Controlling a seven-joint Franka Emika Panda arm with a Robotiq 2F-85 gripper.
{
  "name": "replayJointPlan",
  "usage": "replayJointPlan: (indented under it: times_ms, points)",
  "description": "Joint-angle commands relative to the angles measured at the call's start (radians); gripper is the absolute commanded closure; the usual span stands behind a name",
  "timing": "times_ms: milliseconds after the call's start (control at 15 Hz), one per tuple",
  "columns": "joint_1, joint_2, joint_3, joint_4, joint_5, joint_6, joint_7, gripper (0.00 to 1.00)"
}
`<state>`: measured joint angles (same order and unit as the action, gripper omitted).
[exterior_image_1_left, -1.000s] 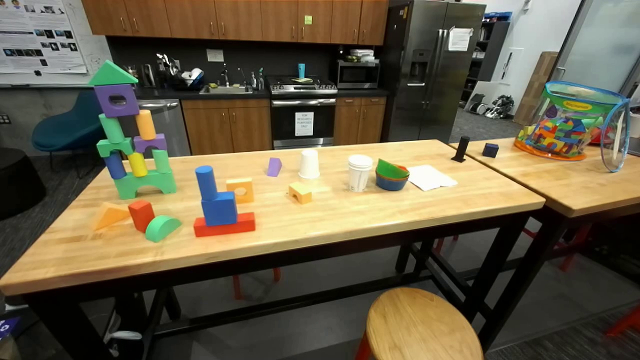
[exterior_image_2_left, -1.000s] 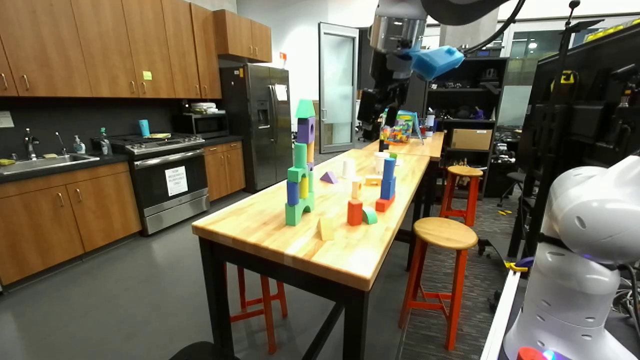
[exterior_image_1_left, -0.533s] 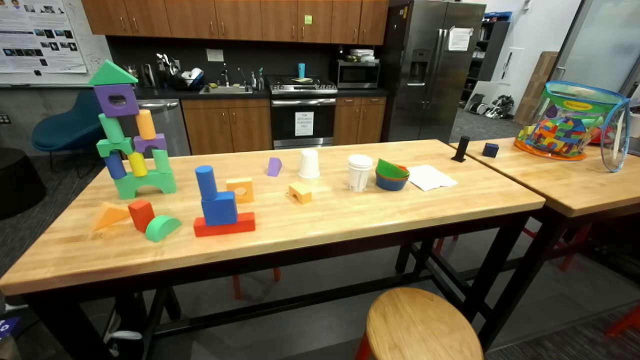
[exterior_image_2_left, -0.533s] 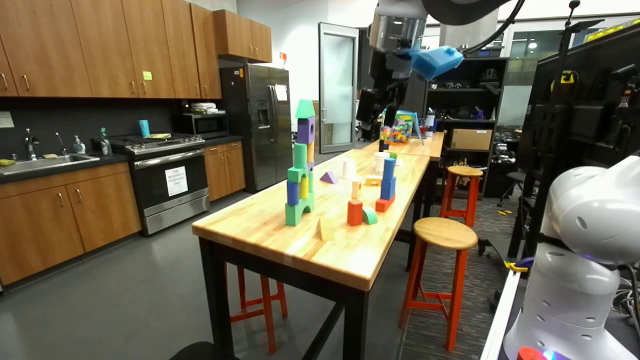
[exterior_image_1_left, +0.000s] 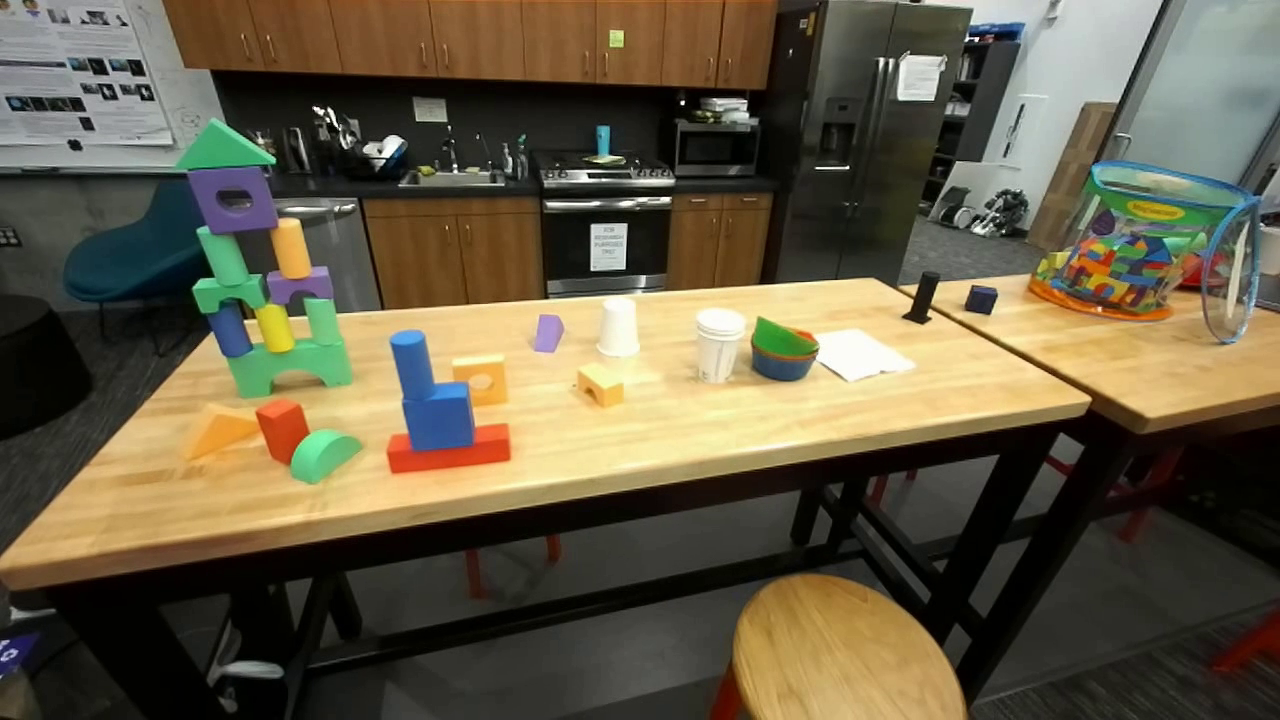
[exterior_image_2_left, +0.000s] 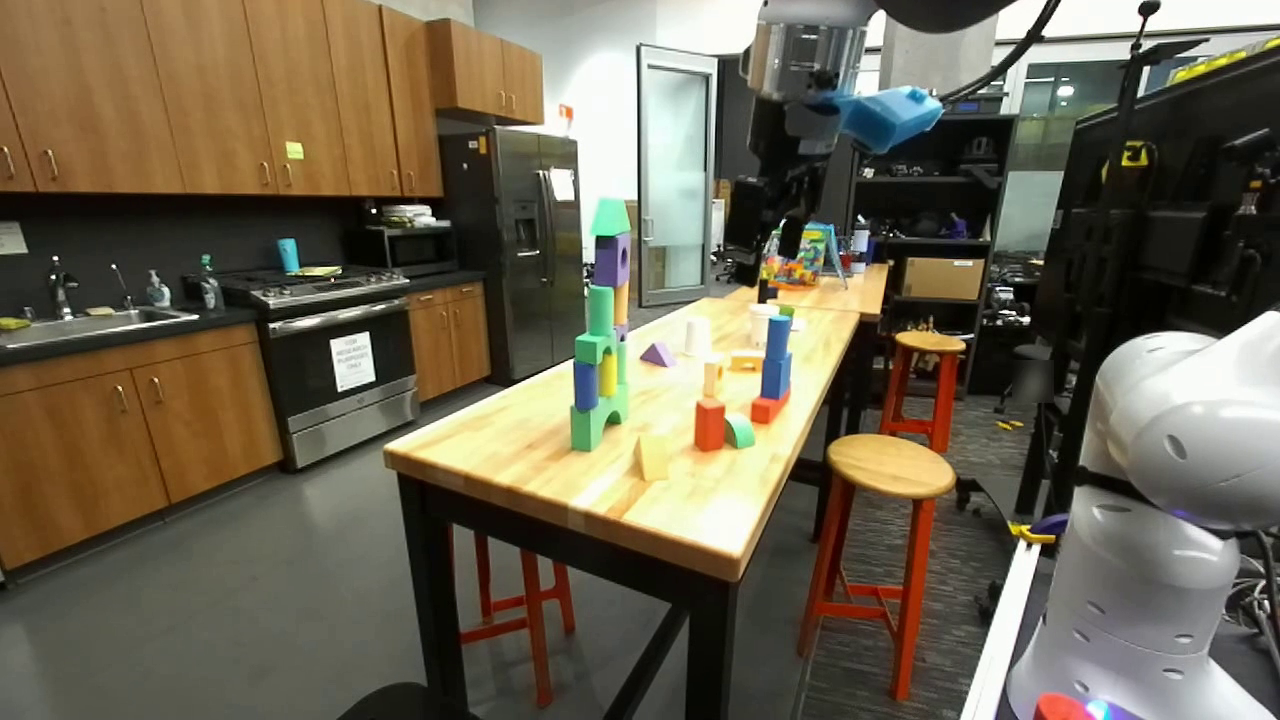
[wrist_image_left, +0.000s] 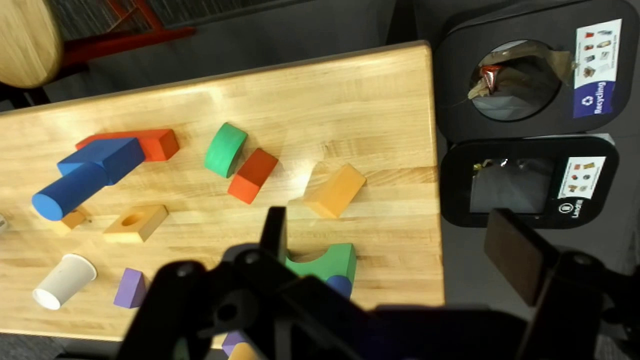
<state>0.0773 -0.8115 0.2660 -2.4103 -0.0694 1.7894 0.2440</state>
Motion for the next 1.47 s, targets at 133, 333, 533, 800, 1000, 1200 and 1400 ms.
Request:
replayJointPlan:
  times_ms: [133, 333, 533, 800, 1000, 1200, 1400]
  points:
    - [0.008, 0.003, -0.005, 0.001, -0.005, -0.002, 0.005, 0.0]
    - [0.008, 0.003, -0.006, 0.0, -0.005, -0.002, 0.005, 0.0]
    - [0.008, 0.003, -0.006, 0.0, -0.005, -0.002, 0.005, 0.0]
    - [0.008, 0.003, -0.006, 0.0, -0.005, -0.002, 0.005, 0.0]
    - [0.009, 0.019, -0.006, -0.002, -0.005, 0.002, -0.002, 0.0]
    - [-0.001, 0.047, -0.003, -0.025, -0.015, 0.02, 0.006, 0.0]
    - [-0.014, 0.074, -0.008, -0.047, -0.039, 0.047, 0.015, 0.0]
